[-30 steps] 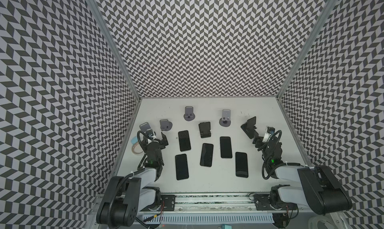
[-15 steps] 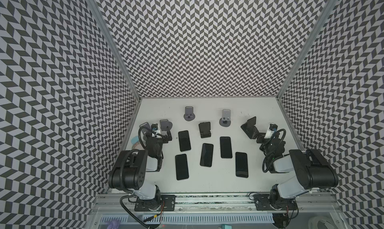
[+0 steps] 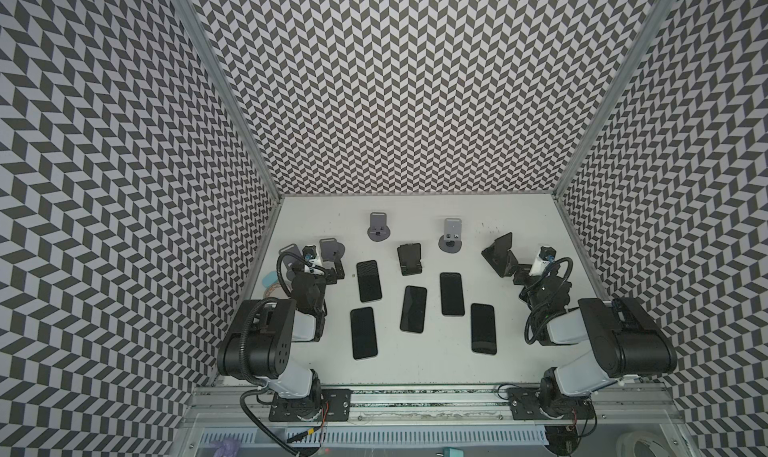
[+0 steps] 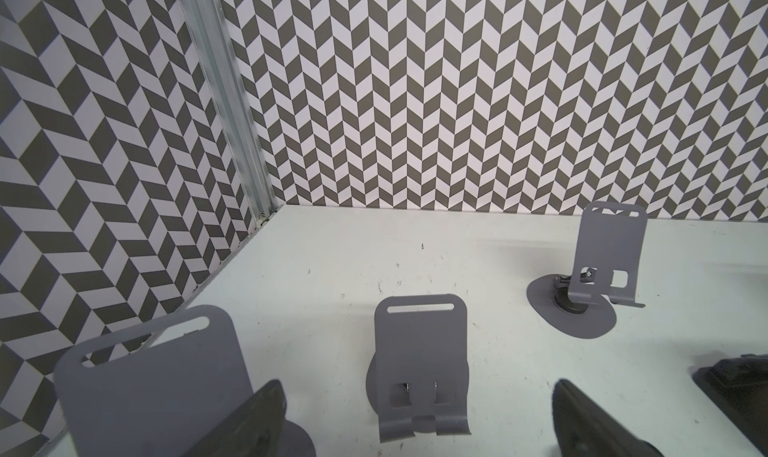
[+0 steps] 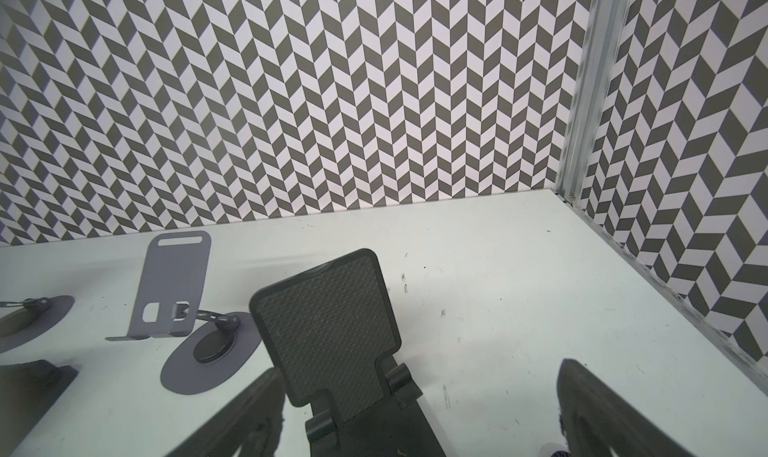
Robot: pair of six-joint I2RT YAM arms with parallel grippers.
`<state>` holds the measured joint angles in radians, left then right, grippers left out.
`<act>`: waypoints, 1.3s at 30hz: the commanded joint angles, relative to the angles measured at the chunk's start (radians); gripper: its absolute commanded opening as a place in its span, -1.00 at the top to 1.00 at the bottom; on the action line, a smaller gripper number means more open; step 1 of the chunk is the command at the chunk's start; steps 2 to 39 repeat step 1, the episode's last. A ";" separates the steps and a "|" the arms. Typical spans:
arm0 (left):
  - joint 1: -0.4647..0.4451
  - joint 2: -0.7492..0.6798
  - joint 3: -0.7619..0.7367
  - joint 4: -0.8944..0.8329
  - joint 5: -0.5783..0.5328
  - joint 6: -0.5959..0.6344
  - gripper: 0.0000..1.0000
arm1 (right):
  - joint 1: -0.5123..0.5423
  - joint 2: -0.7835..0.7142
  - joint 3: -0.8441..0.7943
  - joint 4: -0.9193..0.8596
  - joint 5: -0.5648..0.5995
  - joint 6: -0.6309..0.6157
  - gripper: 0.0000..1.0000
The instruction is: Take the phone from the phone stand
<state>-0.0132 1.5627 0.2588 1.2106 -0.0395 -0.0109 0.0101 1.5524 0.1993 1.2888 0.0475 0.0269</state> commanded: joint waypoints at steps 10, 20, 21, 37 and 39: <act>-0.003 -0.009 0.002 0.034 -0.002 0.017 -1.00 | 0.005 0.009 0.003 0.086 0.010 -0.008 -0.99; -0.003 -0.009 0.002 0.034 -0.002 0.017 -1.00 | 0.005 0.009 0.003 0.086 0.010 -0.008 -0.99; -0.003 -0.009 0.002 0.034 -0.002 0.017 -1.00 | 0.005 0.009 0.003 0.086 0.010 -0.008 -0.99; -0.003 -0.009 0.002 0.034 -0.002 0.017 -1.00 | 0.005 0.009 0.003 0.086 0.010 -0.008 -0.99; -0.003 -0.009 0.002 0.034 -0.002 0.017 -1.00 | 0.005 0.009 0.003 0.086 0.010 -0.008 -0.99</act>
